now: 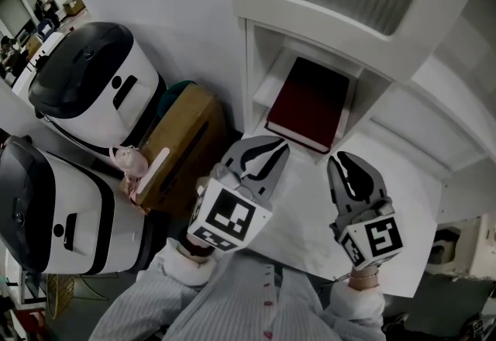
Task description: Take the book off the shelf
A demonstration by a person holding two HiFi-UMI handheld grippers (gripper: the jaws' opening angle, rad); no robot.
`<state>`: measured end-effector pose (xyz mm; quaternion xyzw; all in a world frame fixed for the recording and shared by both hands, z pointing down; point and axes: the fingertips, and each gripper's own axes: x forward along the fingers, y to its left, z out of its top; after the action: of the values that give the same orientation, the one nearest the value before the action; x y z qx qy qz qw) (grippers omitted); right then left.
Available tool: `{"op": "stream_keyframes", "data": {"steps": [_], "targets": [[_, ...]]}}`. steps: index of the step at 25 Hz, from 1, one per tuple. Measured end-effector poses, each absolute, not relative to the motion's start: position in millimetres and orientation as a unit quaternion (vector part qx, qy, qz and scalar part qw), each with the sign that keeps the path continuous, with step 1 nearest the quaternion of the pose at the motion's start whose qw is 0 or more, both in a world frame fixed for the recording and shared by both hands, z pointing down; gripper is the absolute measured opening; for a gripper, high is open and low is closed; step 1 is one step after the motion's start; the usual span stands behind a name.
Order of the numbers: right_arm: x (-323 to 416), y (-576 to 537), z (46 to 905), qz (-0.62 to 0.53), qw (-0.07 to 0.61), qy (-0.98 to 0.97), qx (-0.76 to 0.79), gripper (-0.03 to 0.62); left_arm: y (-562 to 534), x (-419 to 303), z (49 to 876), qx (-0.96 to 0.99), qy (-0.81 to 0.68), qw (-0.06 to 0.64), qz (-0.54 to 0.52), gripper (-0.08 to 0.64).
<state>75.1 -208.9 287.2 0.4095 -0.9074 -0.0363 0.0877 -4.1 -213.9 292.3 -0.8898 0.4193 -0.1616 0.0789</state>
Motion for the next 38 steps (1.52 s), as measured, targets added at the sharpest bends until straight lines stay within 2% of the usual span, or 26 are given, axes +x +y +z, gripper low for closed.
{"op": "stream_keyframes", "data": {"steps": [2,4,10,12,18,28,38], "targets": [[73.9,-209.7,290.6,-0.036,0.096,-0.909,0.405,0.036,-215.4,-5.1,298.2,-0.888,0.419,0.077,-0.172,0.041],[72.0,-209.9,294.7,-0.038,0.105,-0.910,0.399,0.083,-216.4,-5.4,304.1,-0.887,0.417,0.078,-0.184,0.071],[64.9,-211.8,306.2,-0.057,0.144,-0.909,0.387,0.147,-221.6,-7.8,316.8,-0.876,0.415,0.102,-0.222,0.141],[62.7,-212.6,312.7,-0.066,0.177,-0.905,0.382,0.163,-224.7,-9.6,320.0,-0.872,0.416,0.112,-0.233,0.163],[56.2,-222.3,322.9,-0.125,0.207,-0.893,0.380,0.200,-236.6,-16.7,332.5,-0.853,0.415,0.154,-0.276,0.234],[57.0,-239.3,347.5,-0.220,0.311,-0.846,0.373,0.236,-262.8,-23.3,361.0,-0.807,0.402,0.233,-0.363,0.301],[60.8,-258.6,370.3,-0.267,0.356,-0.810,0.383,0.245,-287.8,-24.4,387.0,-0.778,0.377,0.278,-0.419,0.337]]}}
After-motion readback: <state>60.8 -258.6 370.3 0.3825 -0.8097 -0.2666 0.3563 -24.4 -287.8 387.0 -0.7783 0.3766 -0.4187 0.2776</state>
